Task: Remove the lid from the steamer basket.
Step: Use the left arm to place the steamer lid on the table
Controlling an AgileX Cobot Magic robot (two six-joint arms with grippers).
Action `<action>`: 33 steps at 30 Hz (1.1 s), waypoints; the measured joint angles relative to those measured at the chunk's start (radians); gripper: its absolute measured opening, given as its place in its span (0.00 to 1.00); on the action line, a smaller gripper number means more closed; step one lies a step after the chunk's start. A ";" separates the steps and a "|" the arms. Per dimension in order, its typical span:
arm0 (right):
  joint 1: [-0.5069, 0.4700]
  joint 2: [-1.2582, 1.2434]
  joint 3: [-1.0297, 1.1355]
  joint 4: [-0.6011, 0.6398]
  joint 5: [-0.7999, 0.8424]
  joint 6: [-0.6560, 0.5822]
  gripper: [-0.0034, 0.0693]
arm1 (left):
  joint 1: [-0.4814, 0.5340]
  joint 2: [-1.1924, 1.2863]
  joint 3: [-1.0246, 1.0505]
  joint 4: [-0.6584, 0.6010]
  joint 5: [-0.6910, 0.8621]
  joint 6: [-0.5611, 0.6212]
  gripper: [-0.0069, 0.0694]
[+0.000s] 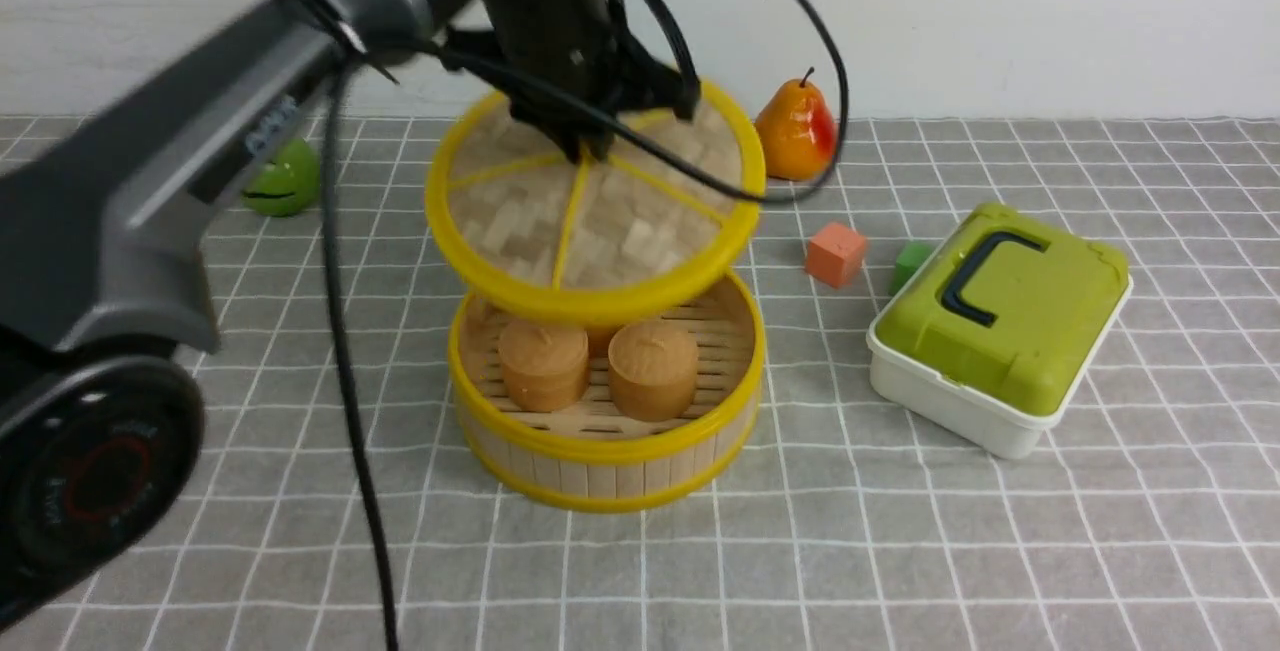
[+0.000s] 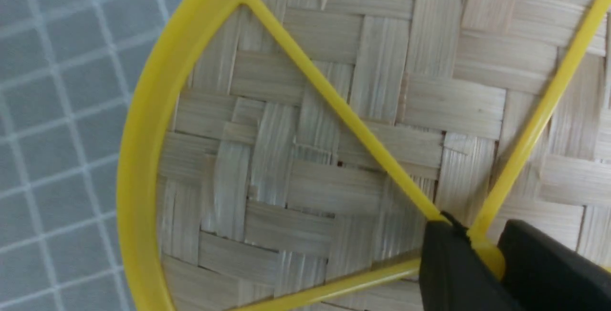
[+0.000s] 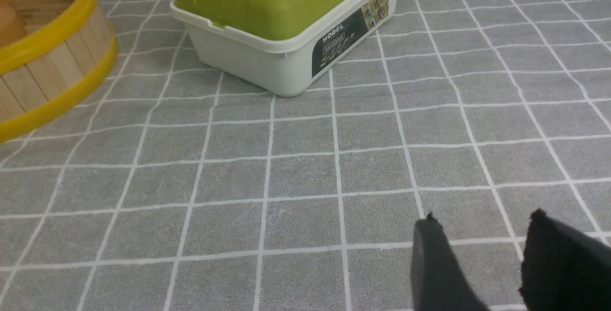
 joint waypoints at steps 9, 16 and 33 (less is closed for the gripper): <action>0.000 0.000 0.000 0.000 0.000 0.000 0.38 | 0.201 -0.270 0.093 0.058 0.000 0.000 0.23; 0.000 0.000 0.000 0.000 0.000 0.000 0.38 | 0.404 -0.304 0.450 0.028 -0.025 -0.026 0.23; 0.000 0.000 0.000 0.000 0.000 0.000 0.38 | 0.433 -0.133 0.861 -0.044 -0.440 -0.218 0.38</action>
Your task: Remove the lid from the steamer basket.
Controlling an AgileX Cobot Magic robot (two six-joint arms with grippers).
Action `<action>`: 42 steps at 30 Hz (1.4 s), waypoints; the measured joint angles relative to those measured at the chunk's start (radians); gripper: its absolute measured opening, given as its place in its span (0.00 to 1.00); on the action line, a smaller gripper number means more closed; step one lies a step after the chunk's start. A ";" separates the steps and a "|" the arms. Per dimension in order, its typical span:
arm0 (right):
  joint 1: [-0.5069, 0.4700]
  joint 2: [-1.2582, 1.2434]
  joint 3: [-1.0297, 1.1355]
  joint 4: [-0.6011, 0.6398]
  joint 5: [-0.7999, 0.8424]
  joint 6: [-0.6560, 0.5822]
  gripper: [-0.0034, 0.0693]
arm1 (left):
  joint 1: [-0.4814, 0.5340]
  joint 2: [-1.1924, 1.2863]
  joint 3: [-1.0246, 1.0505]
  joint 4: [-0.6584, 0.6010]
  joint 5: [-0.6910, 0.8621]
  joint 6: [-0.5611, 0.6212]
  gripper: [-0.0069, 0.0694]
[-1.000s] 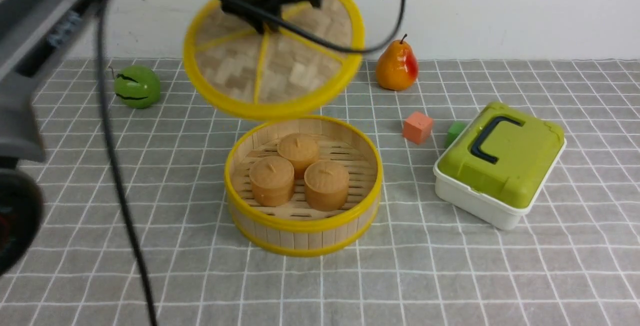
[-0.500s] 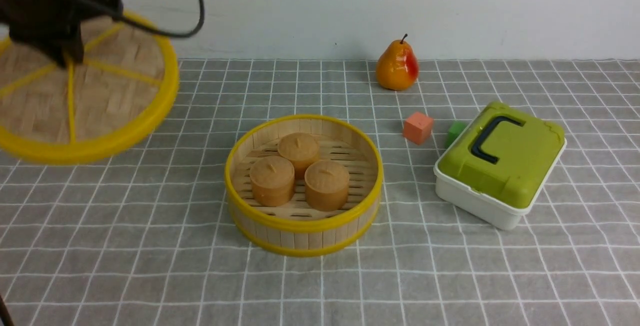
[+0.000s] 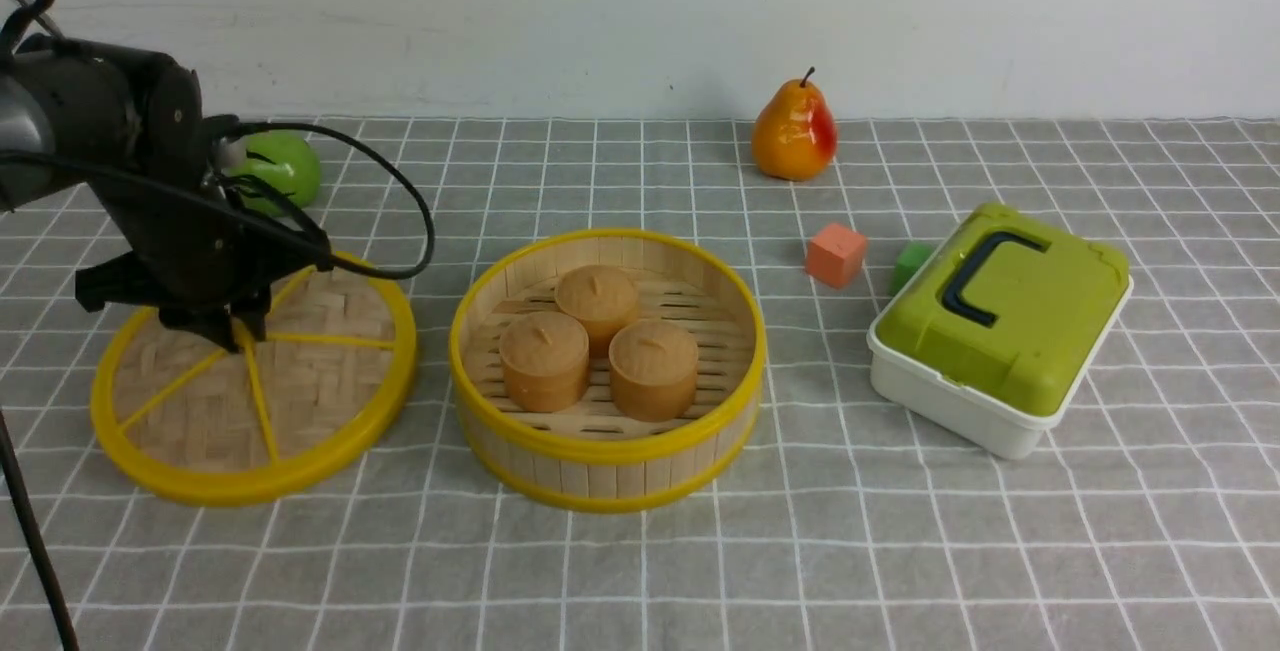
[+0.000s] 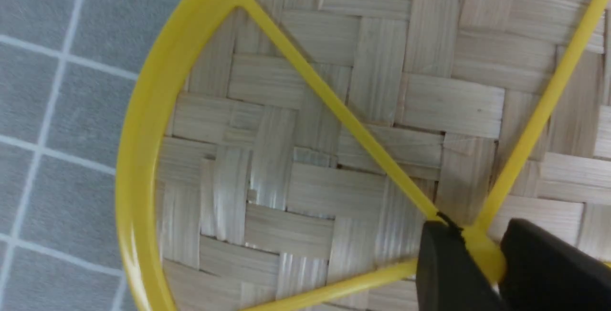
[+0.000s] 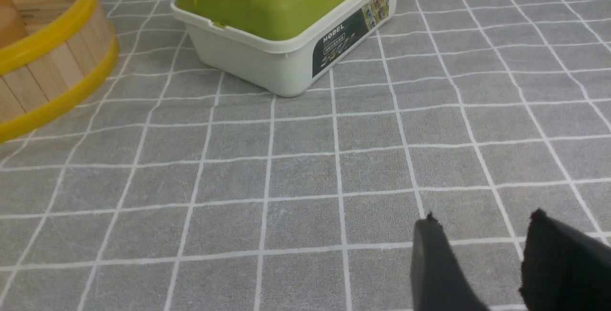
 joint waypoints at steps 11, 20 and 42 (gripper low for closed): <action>0.000 0.000 0.000 0.000 0.000 0.000 0.38 | 0.000 -0.271 0.004 -0.145 -0.007 0.073 0.50; 0.000 0.000 0.000 0.000 0.000 0.000 0.38 | 0.000 -0.857 0.067 -0.340 -0.068 0.336 0.07; 0.000 0.000 0.000 0.000 0.000 0.000 0.38 | -0.003 -1.838 1.131 -0.419 -0.306 0.548 0.07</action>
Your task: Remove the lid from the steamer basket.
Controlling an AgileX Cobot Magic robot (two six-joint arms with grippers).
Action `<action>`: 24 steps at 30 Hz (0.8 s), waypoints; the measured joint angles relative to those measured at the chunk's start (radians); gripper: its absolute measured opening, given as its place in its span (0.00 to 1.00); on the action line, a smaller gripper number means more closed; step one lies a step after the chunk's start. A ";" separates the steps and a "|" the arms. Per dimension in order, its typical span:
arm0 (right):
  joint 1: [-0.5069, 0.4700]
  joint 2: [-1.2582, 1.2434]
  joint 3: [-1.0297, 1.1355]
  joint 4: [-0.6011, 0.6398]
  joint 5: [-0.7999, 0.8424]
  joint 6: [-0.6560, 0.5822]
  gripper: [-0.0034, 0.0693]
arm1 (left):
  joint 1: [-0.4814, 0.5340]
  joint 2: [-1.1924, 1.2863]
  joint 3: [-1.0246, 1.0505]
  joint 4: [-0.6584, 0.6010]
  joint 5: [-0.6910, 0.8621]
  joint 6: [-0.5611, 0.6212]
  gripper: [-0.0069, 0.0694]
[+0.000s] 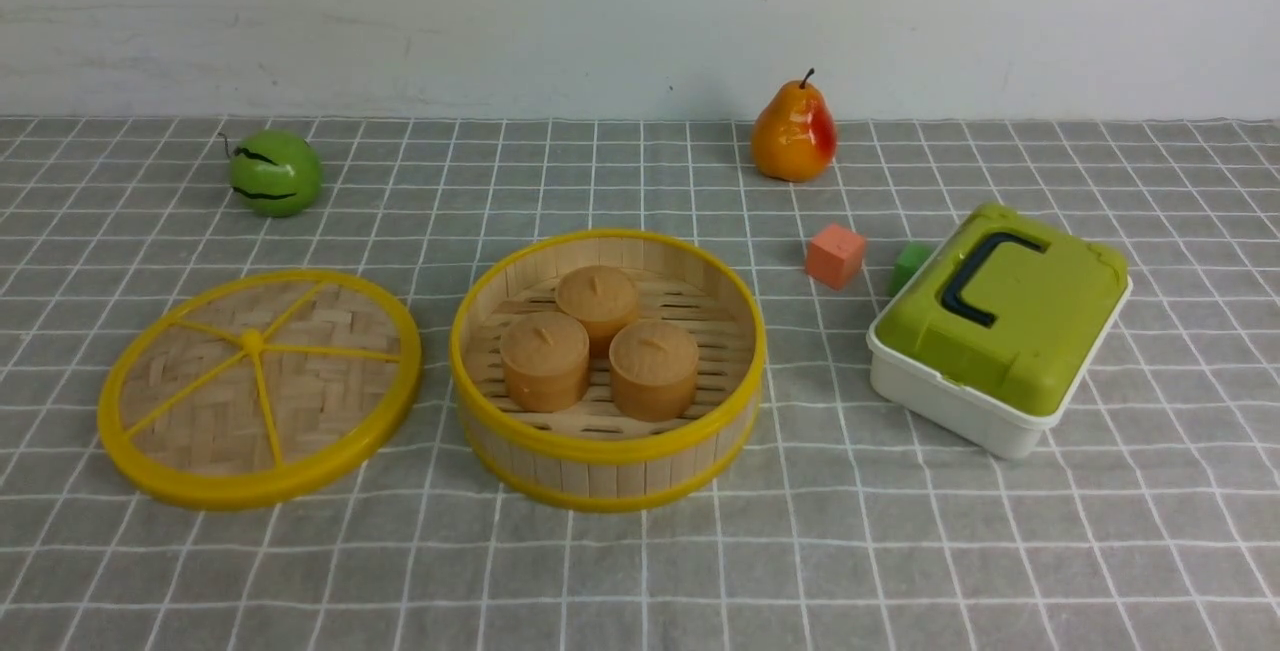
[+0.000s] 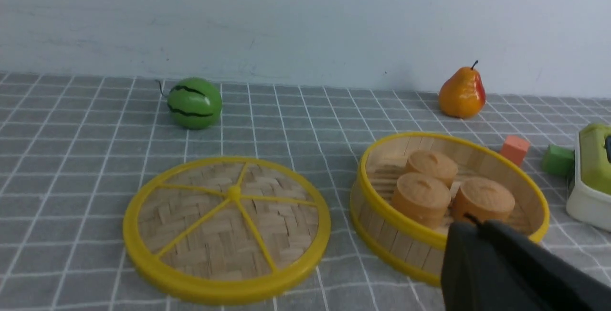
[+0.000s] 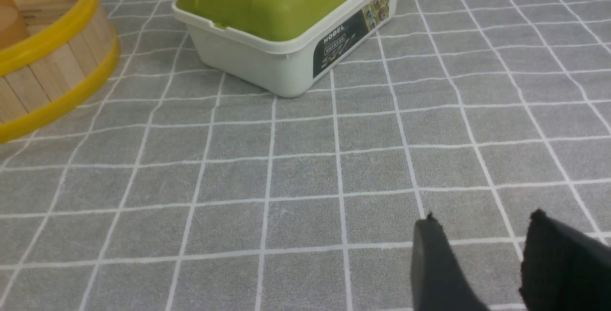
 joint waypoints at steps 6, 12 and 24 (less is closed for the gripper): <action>0.000 0.000 0.000 0.000 0.000 0.000 0.38 | -0.027 -0.001 0.095 -0.049 0.002 0.001 0.07; 0.000 0.000 0.000 0.000 0.000 0.000 0.38 | -0.036 -0.010 0.170 -0.022 0.003 0.001 0.07; 0.000 0.000 0.000 0.000 0.000 0.000 0.38 | -0.118 -0.156 0.431 0.173 -0.213 -0.077 0.07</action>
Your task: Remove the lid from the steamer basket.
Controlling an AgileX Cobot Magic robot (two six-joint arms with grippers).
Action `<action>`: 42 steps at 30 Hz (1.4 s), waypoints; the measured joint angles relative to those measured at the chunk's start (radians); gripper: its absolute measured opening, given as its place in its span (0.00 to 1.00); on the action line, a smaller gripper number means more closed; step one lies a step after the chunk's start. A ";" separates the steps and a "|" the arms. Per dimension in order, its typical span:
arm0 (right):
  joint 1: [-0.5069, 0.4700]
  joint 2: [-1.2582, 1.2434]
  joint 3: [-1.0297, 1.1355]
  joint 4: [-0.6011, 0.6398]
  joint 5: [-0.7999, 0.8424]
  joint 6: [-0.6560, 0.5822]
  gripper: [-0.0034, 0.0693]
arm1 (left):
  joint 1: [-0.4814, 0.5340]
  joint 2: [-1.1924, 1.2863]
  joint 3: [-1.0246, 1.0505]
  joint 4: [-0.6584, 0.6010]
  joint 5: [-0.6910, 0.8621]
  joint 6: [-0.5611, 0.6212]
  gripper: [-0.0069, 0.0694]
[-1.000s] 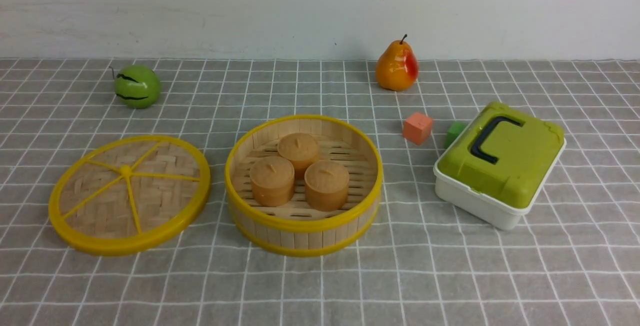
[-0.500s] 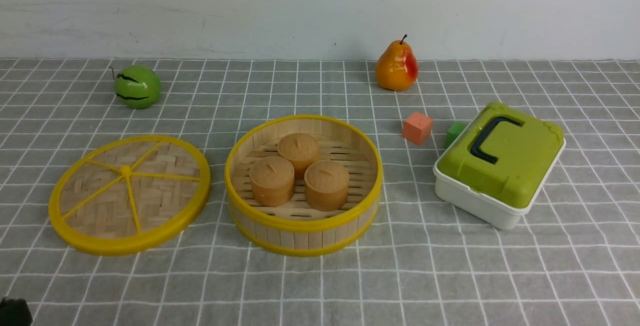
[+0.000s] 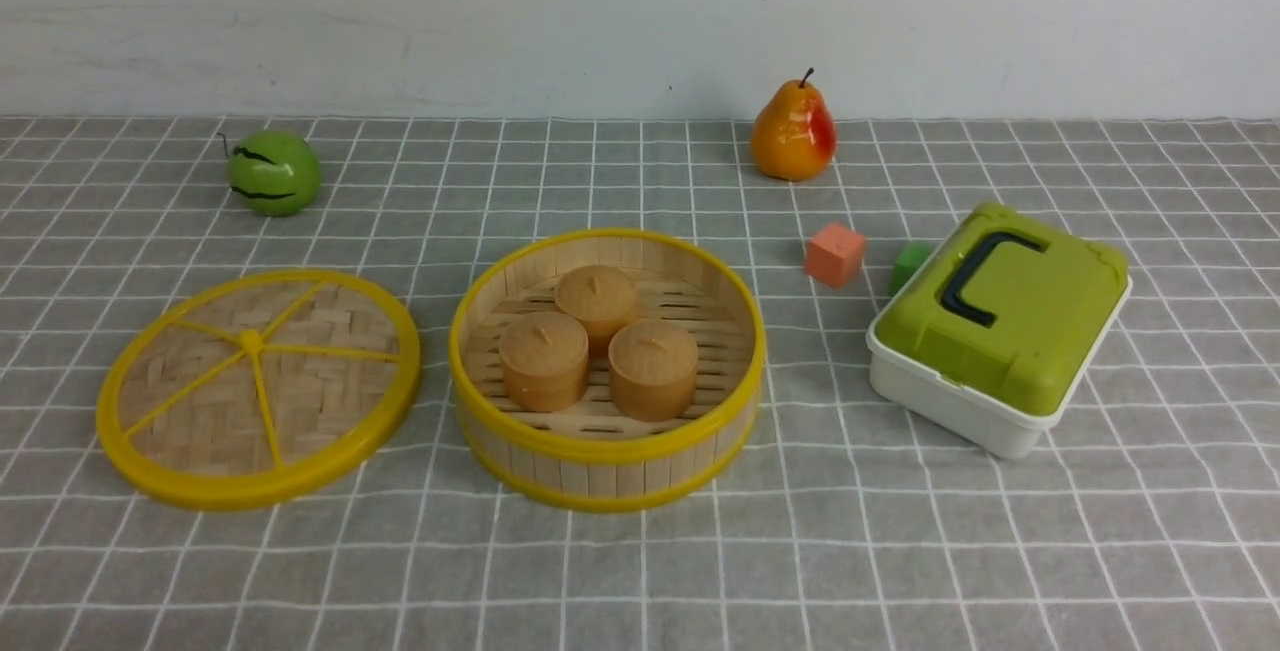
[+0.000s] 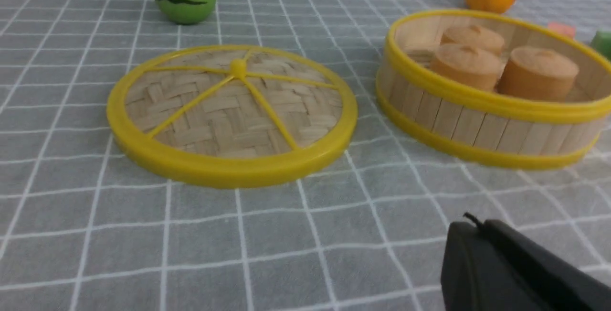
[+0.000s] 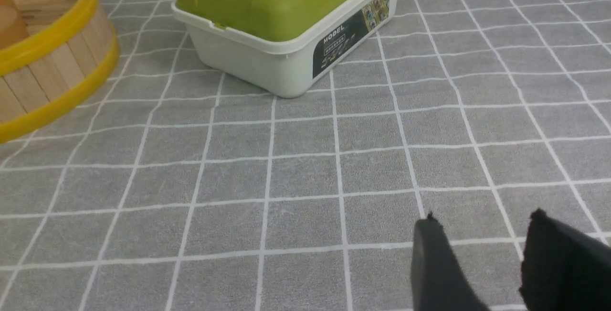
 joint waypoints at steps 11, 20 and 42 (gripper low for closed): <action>0.000 0.000 0.000 0.000 0.000 0.000 0.38 | 0.000 0.000 0.006 0.091 0.116 -0.212 0.07; 0.000 0.000 0.000 0.000 0.000 0.000 0.38 | 0.085 0.000 0.006 0.097 0.116 -0.223 0.08; 0.000 0.000 0.000 0.000 0.000 0.000 0.38 | 0.088 0.000 0.006 0.101 0.116 -0.223 0.09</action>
